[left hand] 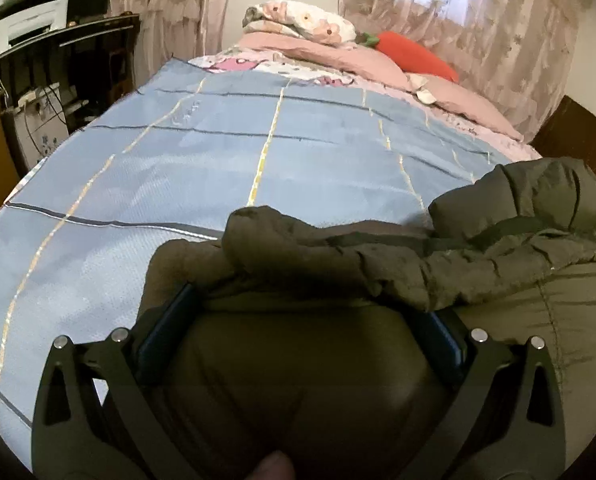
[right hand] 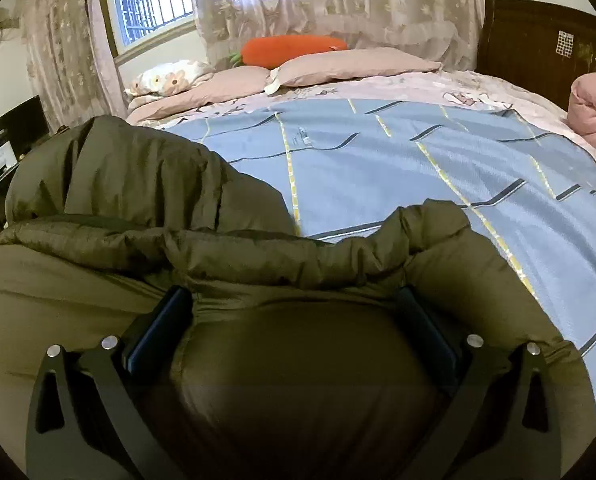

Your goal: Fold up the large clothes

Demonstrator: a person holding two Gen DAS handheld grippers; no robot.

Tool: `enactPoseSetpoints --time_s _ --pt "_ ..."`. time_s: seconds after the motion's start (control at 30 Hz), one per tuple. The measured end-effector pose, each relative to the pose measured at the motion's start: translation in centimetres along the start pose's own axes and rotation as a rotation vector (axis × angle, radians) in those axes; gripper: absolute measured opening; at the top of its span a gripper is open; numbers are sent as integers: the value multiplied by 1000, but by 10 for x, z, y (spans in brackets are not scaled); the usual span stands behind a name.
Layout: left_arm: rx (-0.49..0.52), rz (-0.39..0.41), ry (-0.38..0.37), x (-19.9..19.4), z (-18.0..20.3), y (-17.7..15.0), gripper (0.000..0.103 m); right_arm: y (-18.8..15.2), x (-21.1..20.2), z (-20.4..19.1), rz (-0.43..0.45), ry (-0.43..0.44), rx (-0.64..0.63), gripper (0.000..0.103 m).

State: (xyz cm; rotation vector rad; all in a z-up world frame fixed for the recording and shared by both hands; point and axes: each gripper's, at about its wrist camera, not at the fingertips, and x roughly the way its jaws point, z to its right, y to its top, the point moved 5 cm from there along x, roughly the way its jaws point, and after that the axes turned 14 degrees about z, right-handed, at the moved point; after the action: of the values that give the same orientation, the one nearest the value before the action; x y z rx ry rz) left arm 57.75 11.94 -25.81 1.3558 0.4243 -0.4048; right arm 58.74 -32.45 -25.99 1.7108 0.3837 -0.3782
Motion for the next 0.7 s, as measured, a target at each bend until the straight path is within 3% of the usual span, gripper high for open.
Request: enactPoseSetpoints --time_s 0.1,0.17,0.27,0.37,0.6,0.7 --pt "103 -36 76 -10 10 8 101 10 -6 -6 -70 -52 -40 102" --pt "158 36 95 -43 23 24 101 25 -29 -9 -42 -47 -21 102" --pt "135 160 44 -124 46 47 101 55 -108 -30 97 12 -21 102" --pt "131 164 38 -198 69 48 101 59 -190 -47 108 17 -29 102" --pt "220 146 106 -402 125 -8 101 28 -407 -79 126 4 -40 102" --pt "237 139 90 -474 141 -45 101 5 -466 -82 109 -17 -43 102"
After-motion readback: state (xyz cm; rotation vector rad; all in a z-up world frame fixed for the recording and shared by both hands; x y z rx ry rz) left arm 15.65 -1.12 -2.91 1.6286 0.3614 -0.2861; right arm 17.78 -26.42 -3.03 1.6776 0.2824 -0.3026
